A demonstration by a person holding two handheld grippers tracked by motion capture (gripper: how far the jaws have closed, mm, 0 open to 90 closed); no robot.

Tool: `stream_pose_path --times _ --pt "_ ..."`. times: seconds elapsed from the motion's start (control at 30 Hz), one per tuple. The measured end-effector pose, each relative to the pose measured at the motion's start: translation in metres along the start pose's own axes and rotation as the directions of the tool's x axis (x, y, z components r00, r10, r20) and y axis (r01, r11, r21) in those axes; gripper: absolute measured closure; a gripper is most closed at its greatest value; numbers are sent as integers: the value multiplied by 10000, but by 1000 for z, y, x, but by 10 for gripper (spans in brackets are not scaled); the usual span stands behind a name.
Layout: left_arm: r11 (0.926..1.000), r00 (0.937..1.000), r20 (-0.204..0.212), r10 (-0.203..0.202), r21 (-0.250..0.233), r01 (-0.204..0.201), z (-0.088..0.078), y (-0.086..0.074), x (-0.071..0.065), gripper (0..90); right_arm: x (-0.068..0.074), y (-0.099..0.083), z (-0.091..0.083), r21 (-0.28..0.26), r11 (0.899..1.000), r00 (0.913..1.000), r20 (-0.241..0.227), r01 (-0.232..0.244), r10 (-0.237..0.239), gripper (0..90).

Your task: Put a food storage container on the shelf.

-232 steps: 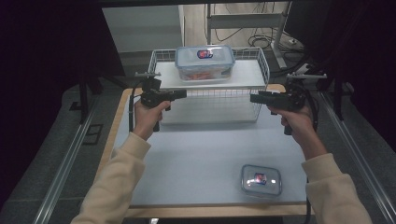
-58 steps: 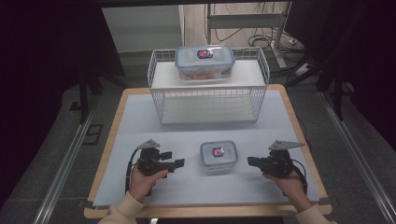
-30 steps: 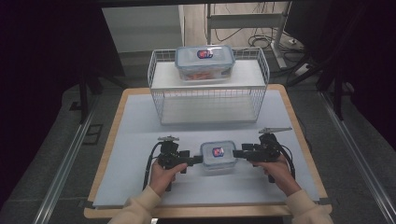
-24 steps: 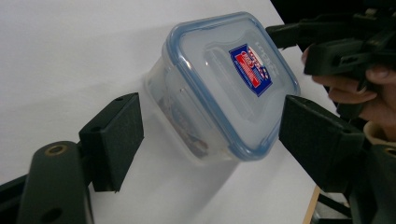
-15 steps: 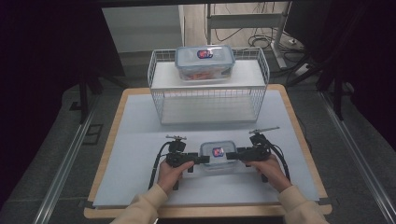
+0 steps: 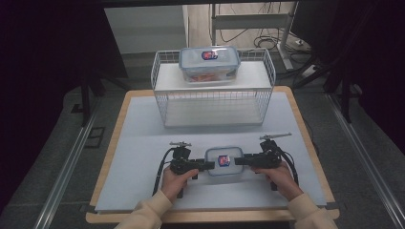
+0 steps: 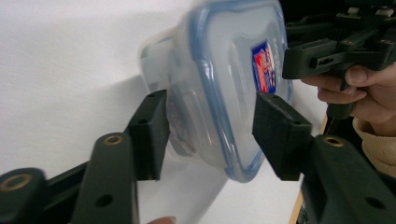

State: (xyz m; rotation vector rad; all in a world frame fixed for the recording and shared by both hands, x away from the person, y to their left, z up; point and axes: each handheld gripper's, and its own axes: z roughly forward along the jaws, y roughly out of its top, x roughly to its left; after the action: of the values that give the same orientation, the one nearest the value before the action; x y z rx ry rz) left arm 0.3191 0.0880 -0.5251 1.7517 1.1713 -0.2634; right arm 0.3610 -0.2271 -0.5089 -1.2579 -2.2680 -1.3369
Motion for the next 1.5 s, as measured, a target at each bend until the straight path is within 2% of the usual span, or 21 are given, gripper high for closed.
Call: stream_pose_path --times 0.17,0.5,0.67,1.07,1.5 --pt "9992 9992 -148 382 -106 -384 -2 -3 -6 503 2 -9 -7 -314 9995 9998 -209 -33 26 513" --pt "9971 9968 -296 737 -190 -743 -4 -3 -9 506 8 -11 -9 -557 9981 9996 -47 276 -279 522" --pt "9932 9933 -364 1092 -352 -1105 -11 1 -15 506 13 -8 -13 -784 9958 9988 -56 480 -486 523" --pt "9809 9850 -360 1687 -925 -1714 -34 17 -31 506 40 11 -29 -1397 9810 9909 158 1346 -1337 528" --pt "9664 9767 -486 2090 -1422 -2139 -56 41 -46 506 63 39 -42 -1791 9665 9829 311 1841 -1814 528"
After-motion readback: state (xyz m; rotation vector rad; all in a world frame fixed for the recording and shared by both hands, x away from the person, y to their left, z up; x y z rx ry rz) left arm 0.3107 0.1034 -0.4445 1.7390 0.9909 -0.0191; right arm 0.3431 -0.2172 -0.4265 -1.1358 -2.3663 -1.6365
